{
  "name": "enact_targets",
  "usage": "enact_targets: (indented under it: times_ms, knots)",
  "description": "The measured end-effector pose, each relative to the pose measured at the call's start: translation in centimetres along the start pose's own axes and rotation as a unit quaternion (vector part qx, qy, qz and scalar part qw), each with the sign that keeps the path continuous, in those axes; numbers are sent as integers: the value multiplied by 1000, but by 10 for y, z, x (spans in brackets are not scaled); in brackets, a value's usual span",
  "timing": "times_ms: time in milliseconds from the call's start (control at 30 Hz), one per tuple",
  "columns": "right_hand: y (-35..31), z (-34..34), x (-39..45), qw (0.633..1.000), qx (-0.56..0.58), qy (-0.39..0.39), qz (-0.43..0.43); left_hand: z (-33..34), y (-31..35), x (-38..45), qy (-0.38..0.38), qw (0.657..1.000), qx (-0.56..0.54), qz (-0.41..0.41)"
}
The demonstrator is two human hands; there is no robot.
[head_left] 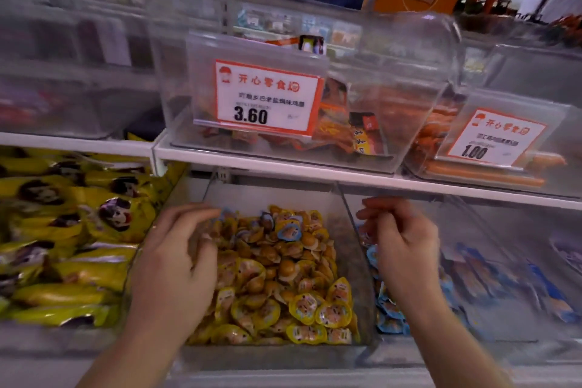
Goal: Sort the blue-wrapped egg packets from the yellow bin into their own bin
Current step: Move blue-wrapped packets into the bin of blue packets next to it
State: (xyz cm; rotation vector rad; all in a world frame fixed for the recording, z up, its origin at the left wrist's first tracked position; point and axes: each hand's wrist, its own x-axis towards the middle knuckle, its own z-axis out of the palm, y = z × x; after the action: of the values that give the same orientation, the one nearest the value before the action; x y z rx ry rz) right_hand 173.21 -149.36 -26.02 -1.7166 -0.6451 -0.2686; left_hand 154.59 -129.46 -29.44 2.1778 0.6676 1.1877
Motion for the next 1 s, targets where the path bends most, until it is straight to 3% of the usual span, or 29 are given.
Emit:
enact_targets:
  times_ms: [100,233,367,467,667,800,1000]
  knots:
    - [-19,50,-10,982,-48,-181,-32,-2,-15,-6,-7,994,-45,-95]
    - [-14,137,9,897,-204,-391,-22,-6,-21,-10,-38,985,-73,-152]
    - [9,190,26,783,-370,-498,-41,-16,-24,-11,-71,983,-84,-150]
    - [19,200,27,742,-414,-525,-55,-21,-22,-9,-86,983,-79,-141]
    - [29,192,30,736,-401,-543,-47,-22,-21,-5,-99,988,-52,-106]
    - [28,207,25,734,-417,-528,-90,-23,-23,-8,-106,987,-59,-102]
    - [37,208,27,802,-329,-499,-6,-19,-18,-11,-94,991,-31,-92]
